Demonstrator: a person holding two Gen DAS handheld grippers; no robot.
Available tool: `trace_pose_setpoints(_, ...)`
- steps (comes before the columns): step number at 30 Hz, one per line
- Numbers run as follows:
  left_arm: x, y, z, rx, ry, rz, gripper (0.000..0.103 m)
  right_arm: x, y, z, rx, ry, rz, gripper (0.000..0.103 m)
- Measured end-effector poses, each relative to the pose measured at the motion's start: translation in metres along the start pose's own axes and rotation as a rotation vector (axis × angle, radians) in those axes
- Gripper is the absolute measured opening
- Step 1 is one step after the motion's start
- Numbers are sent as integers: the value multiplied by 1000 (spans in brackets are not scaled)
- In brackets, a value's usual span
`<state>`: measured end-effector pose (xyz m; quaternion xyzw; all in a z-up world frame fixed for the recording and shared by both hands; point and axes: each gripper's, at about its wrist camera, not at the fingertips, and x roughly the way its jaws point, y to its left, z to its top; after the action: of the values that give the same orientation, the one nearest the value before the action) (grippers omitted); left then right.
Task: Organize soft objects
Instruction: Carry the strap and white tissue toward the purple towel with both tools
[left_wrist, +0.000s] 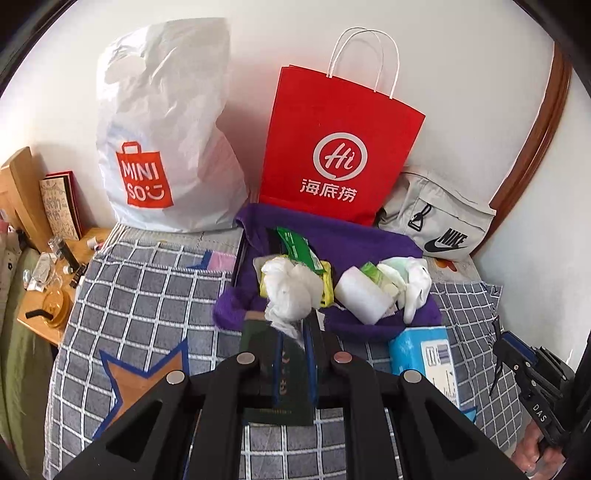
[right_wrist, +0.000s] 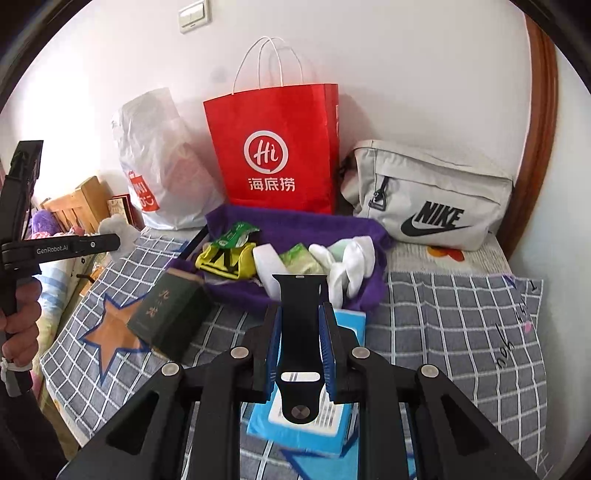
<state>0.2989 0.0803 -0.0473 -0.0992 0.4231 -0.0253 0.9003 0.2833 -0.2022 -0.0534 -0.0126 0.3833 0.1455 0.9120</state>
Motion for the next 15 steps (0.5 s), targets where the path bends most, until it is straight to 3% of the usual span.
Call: trace_pose_setpoints(15,67,2,27,-11,92,-29,11,74,-11,42,-28,8,20,20)
